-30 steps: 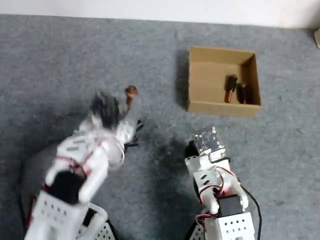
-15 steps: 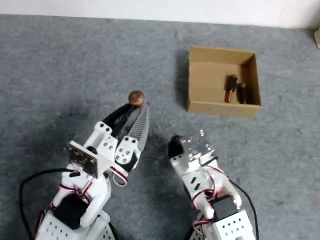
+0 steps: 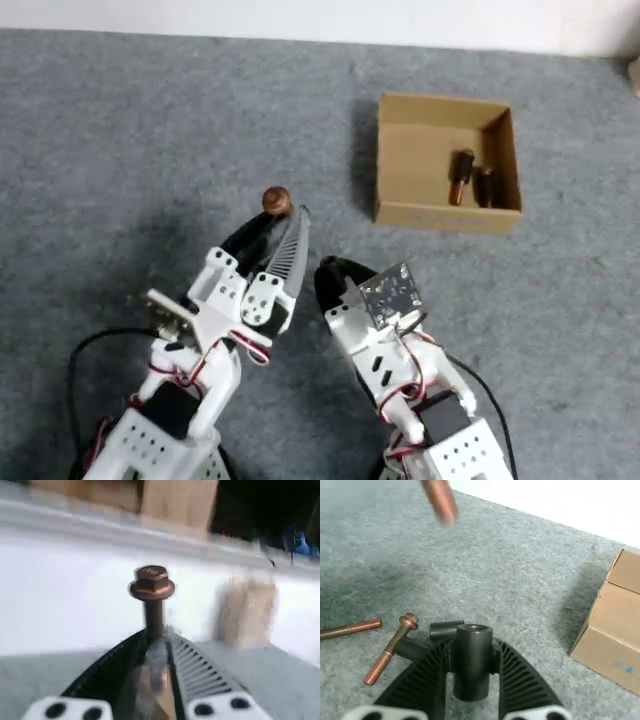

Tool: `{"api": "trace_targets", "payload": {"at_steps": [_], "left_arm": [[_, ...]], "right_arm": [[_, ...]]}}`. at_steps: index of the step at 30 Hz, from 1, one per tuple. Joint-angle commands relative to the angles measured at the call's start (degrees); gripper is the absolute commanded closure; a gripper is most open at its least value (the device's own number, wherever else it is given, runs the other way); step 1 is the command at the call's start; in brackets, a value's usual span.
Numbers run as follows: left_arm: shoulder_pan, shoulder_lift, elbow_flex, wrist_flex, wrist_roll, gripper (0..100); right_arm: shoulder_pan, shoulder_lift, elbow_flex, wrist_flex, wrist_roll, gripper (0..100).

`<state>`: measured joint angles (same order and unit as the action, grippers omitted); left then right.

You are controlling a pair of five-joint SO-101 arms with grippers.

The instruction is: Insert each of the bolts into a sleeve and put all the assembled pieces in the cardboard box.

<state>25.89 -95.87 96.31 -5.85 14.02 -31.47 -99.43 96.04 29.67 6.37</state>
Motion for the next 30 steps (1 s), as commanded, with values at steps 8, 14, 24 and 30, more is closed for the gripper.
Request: {"api": "trace_targets", "payload": {"at_steps": [8, 14, 24, 30], "left_arm": [[0.92, -0.66, 1.10, -0.53, 1.14, 99], [0.92, -0.66, -5.32, 12.57, 9.58, 99], [1.10, -0.57, -10.86, 19.60, 9.76, 99], [3.65, 8.04, -11.74, 19.16, 11.16, 99]], "right_arm": [[-3.03, -3.03, 0.13, 5.23, -0.70, 99.4], [-2.68, -5.85, -0.84, 8.66, -0.70, 99.4], [-2.59, -6.02, -0.92, 8.66, -0.70, 99.4], [-2.59, -6.02, -0.92, 8.66, -0.70, 99.4]]}}
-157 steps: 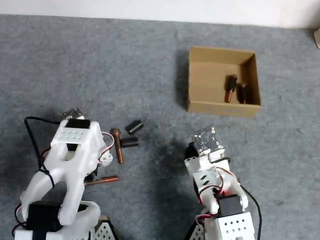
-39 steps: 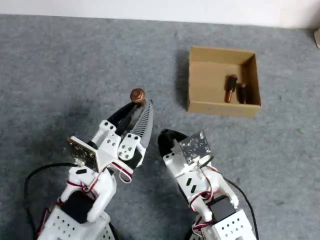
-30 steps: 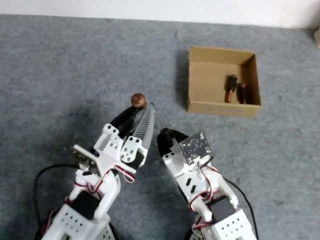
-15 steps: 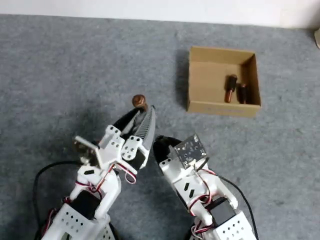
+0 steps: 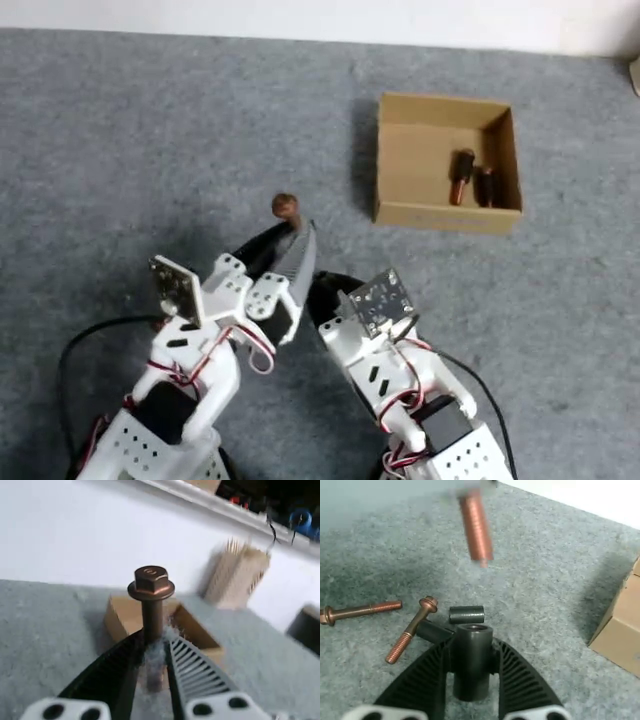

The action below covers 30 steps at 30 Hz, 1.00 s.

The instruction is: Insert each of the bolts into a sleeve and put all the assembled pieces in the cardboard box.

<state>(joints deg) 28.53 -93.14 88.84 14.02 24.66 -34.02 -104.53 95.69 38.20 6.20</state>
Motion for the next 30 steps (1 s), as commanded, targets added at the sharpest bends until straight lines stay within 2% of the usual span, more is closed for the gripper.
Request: {"api": "trace_targets", "payload": {"at_steps": [1, 7, 16, 20, 30], "left_arm": [[0.92, 8.92, -5.05, -2.64, 0.53, 99], [1.27, 27.56, -9.80, -9.58, 0.53, 99], [4.44, 23.52, -10.33, -6.42, 0.62, 99], [4.18, 21.93, -14.02, -6.15, 0.62, 99], [3.21, 22.64, -19.03, 0.79, 3.43, 99]], "right_arm": [[-0.04, -0.92, -0.57, 0.13, -0.44, 99.4], [4.35, -0.92, -0.48, -0.92, -0.53, 99.4], [5.23, -0.92, -0.04, -3.91, -0.35, 99.4], [4.97, -0.92, -0.04, -3.91, -0.53, 99.4], [5.23, -0.92, -0.04, -3.91, -0.26, 99.4]]}}
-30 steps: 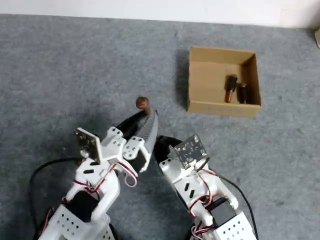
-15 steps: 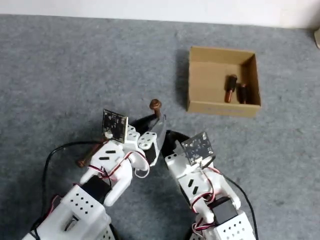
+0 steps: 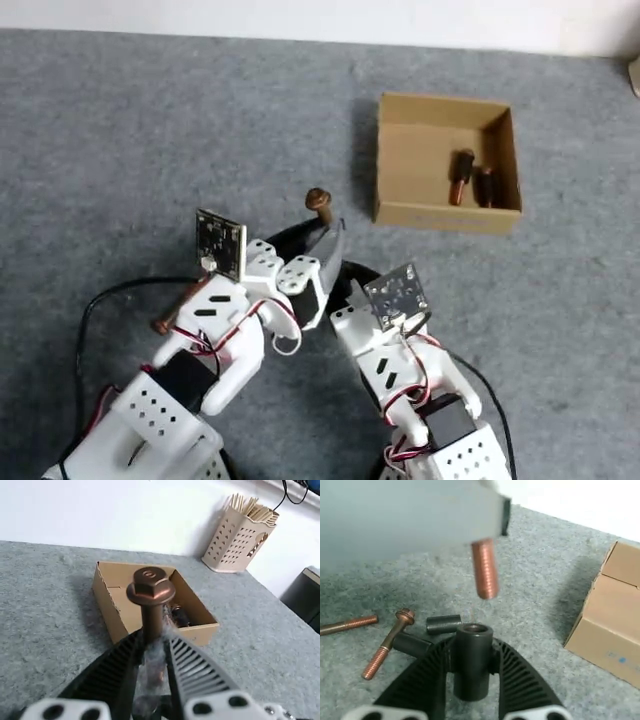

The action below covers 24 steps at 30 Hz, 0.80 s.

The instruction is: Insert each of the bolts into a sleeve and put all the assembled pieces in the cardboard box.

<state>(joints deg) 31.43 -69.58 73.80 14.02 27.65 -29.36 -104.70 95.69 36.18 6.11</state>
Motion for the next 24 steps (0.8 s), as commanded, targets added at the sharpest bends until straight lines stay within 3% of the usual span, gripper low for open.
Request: {"api": "trace_targets", "payload": {"at_steps": [1, 24], "left_arm": [[0.31, -0.92, -4.00, 1.14, 0.44, 99], [3.30, -0.84, 0.48, 2.55, 0.53, 99]], "right_arm": [[0.66, -0.75, -0.13, -1.89, -0.09, 99.4], [2.33, -0.75, -0.48, -1.89, -0.18, 99.4]]}}
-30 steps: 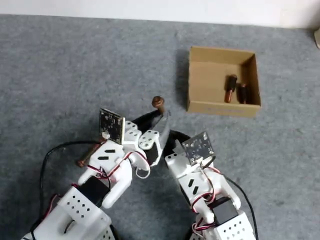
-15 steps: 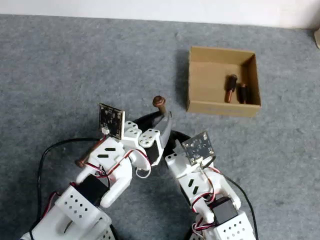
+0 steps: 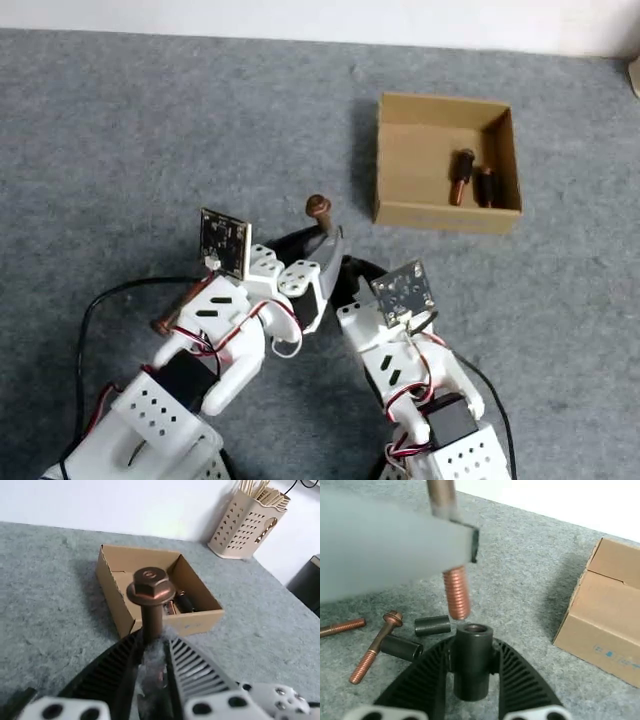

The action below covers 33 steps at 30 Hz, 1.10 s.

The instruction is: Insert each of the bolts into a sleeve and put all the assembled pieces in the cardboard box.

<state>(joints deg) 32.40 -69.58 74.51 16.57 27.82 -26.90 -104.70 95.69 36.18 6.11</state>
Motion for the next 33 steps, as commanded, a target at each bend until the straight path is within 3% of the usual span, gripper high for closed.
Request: {"api": "trace_targets", "payload": {"at_steps": [1, 29, 33], "left_arm": [[2.24, -0.84, -0.13, 0.00, 0.35, 99], [1.27, -1.36, 1.19, 1.14, 0.09, 99], [-1.45, -1.36, -0.22, 1.23, 0.26, 99]], "right_arm": [[-0.40, -0.75, -0.48, -1.89, -0.09, 99.4], [-3.74, -0.75, -2.42, -1.89, 3.78, 99.4], [-3.82, -0.75, -2.42, -1.89, 3.69, 99.4]]}}
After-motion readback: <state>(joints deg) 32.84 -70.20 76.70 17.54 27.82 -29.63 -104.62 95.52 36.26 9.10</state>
